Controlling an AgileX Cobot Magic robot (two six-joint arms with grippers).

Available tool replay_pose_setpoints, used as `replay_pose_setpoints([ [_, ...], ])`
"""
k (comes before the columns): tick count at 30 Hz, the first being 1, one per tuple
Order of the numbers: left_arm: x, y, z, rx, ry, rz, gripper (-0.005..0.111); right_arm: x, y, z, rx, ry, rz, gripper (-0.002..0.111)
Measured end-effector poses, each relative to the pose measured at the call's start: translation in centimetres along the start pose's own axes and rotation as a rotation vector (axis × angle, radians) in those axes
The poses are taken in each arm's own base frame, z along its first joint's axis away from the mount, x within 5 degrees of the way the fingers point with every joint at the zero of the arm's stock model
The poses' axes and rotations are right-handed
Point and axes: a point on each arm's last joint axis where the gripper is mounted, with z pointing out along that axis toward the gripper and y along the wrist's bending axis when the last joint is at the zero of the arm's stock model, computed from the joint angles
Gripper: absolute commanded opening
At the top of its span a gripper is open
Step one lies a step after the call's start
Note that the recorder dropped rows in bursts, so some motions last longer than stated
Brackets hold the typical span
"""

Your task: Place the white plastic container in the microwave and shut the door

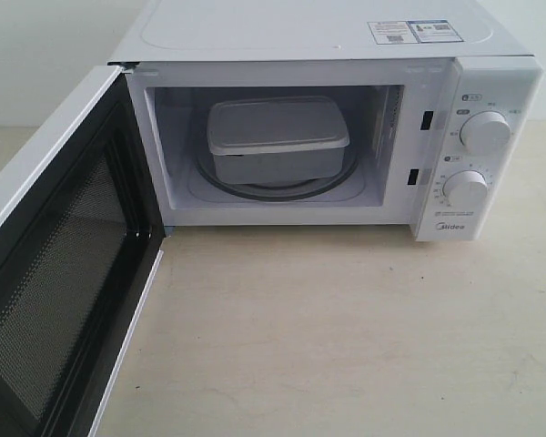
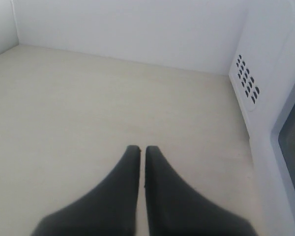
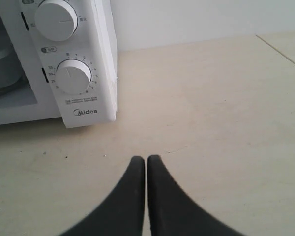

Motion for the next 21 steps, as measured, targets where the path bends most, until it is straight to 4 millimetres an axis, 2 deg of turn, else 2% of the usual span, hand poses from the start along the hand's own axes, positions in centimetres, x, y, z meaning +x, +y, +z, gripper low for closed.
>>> replay_pose_setpoints([
  [3,-1.4,-0.1,-0.8,-0.007,0.015,-0.031,0.004,0.0,0.0,0.0,0.0,0.0,0.0,0.0],
  [6,-4.1,-0.3,-2.1,-0.002,-0.049,-0.046,0.004,0.0,0.0,0.0,0.0,0.0,0.0,0.0],
  [10,-8.4,-0.6,-4.6,0.012,-0.184,-0.05,0.004,0.0,0.0,0.0,0.0,0.0,0.0,0.0],
  [13,-11.0,-0.8,-7.1,0.013,-0.22,-0.075,0.004,0.0,0.0,0.0,0.0,0.0,0.0,0.0],
  [16,-12.0,-0.9,-9.5,0.008,-0.138,-0.126,0.004,0.0,0.0,0.0,0.0,0.0,0.0,0.0],
  [21,-13.2,-1.0,-11.2,0.017,-0.155,-0.136,0.004,0.0,0.0,0.0,0.0,0.0,0.0,0.0],
])
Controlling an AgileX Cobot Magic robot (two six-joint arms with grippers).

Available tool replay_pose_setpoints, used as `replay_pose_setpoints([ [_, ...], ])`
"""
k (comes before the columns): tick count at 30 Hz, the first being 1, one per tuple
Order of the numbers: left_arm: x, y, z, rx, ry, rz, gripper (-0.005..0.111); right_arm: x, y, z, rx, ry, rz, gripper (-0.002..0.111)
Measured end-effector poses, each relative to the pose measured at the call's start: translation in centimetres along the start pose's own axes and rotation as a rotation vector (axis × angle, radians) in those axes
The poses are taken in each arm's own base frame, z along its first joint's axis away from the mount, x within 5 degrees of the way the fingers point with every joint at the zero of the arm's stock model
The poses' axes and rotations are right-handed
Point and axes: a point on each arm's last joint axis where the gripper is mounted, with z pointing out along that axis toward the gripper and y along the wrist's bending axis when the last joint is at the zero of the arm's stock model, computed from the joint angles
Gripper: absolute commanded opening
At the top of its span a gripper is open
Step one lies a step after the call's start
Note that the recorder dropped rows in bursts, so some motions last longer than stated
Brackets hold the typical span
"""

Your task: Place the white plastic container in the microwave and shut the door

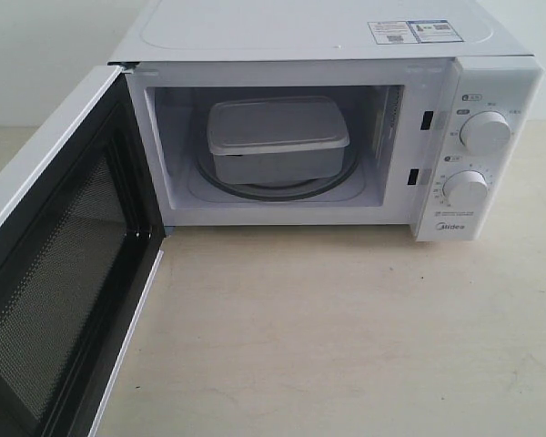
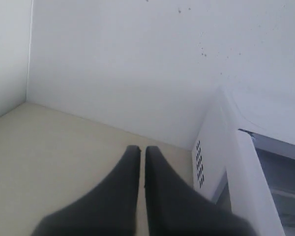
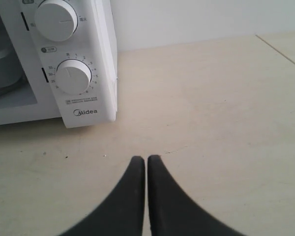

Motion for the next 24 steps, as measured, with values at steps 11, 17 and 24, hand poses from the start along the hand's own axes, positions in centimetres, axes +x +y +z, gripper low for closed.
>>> replay_pose_setpoints([
  [11,-0.5,-0.2,1.5,-0.026,0.102,-0.004,0.004,0.0,0.0,0.0,0.0,0.0,0.0,0.0],
  [17,-3.2,-1.0,7.3,-0.058,0.279,0.062,0.004,0.0,0.0,0.0,0.0,0.0,0.0,0.0],
  [24,-4.0,-1.7,14.1,-0.04,0.766,0.284,0.004,0.0,0.0,0.0,0.0,0.0,0.0,0.0],
])
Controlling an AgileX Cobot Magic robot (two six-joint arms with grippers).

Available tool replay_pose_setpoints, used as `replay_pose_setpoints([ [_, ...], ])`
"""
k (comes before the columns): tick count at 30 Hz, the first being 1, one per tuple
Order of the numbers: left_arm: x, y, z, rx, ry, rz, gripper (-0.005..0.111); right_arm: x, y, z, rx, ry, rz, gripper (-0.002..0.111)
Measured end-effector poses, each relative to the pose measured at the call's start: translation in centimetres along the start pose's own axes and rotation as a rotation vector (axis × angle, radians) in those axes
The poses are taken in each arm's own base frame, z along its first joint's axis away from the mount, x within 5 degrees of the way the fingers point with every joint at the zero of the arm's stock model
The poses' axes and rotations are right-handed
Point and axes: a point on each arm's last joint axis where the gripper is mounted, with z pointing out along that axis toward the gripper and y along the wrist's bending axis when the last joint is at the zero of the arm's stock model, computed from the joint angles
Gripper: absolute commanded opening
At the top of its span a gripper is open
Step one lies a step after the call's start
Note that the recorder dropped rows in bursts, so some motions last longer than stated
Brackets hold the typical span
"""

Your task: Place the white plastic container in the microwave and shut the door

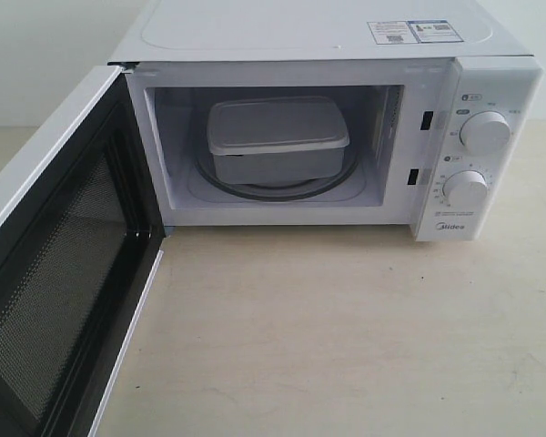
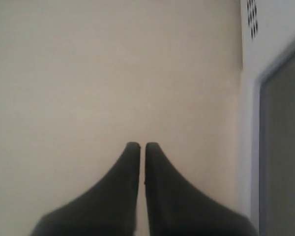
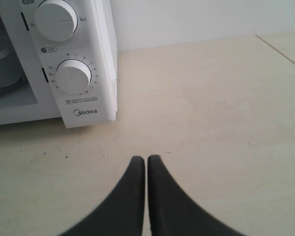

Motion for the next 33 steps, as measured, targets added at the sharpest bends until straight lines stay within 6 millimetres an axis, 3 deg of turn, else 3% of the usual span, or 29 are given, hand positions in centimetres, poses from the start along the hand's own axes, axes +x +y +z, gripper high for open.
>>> replay_pose_setpoints([
  [7,-2.9,-2.8,3.6,0.36,0.125,0.278,0.004,0.0,0.0,0.0,0.0,0.0,0.0,0.0],
  [11,-3.5,-3.2,5.5,0.437,0.162,0.347,0.004,0.0,0.0,0.0,0.0,0.0,0.0,0.0],
  [16,-2.9,-4.6,6.5,0.547,0.163,0.446,0.004,0.0,0.0,0.0,0.0,0.0,0.0,0.0],
  [23,-0.1,-8.4,7.5,0.737,0.255,0.571,0.004,0.0,0.0,0.0,0.0,0.0,0.0,0.0],
  [28,0.0,-11.5,6.2,0.929,0.155,0.631,0.004,0.0,0.0,0.0,0.0,0.0,0.0,0.0],
  [33,-1.5,-13.9,8.5,0.985,0.022,0.591,0.004,0.0,0.0,0.0,0.0,0.0,0.0,0.0],
])
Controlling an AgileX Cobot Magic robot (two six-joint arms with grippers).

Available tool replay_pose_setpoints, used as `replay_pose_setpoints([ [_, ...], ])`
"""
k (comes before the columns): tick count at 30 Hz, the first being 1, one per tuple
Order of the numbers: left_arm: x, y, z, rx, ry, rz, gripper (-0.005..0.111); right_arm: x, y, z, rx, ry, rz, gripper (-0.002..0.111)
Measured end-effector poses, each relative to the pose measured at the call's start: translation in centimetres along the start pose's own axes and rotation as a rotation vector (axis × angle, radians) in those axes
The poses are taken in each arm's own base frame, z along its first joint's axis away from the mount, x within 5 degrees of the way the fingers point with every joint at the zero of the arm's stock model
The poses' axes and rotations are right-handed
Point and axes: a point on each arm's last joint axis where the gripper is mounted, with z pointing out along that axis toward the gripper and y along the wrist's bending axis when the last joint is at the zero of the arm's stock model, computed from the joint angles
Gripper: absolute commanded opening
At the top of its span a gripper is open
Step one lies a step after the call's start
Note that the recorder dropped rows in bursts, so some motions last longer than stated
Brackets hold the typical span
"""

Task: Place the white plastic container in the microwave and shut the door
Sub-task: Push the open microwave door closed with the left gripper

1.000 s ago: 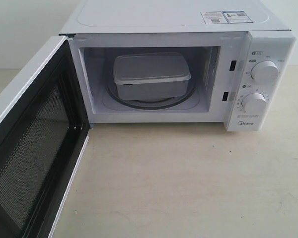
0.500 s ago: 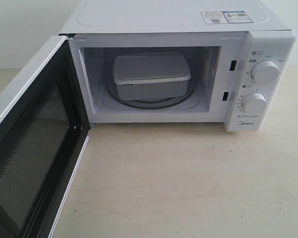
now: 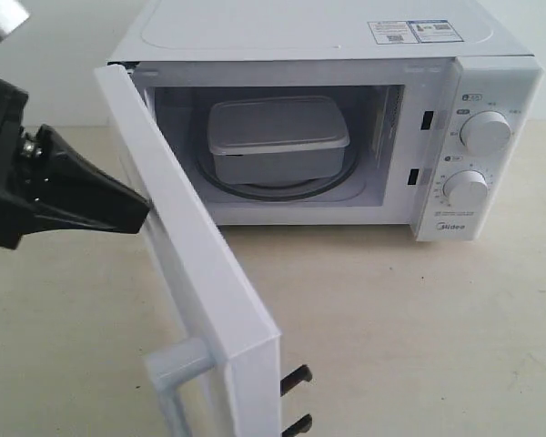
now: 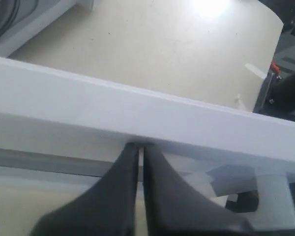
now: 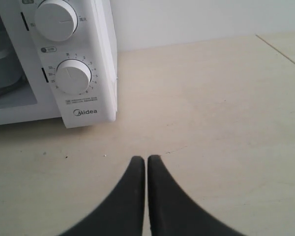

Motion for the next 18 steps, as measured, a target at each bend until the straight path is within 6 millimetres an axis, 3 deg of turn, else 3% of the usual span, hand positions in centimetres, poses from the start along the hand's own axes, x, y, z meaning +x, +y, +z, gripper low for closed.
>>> replay_pose_setpoints([
  [8,-1.2,3.3,3.0,-0.028,-0.05,-0.001,0.004,0.0,0.0,0.0,0.0,0.0,0.0,0.0],
  [18,-5.9,6.4,3.5,-0.128,-0.184,0.023,0.004,0.0,0.0,0.0,0.0,0.0,0.002,0.0],
])
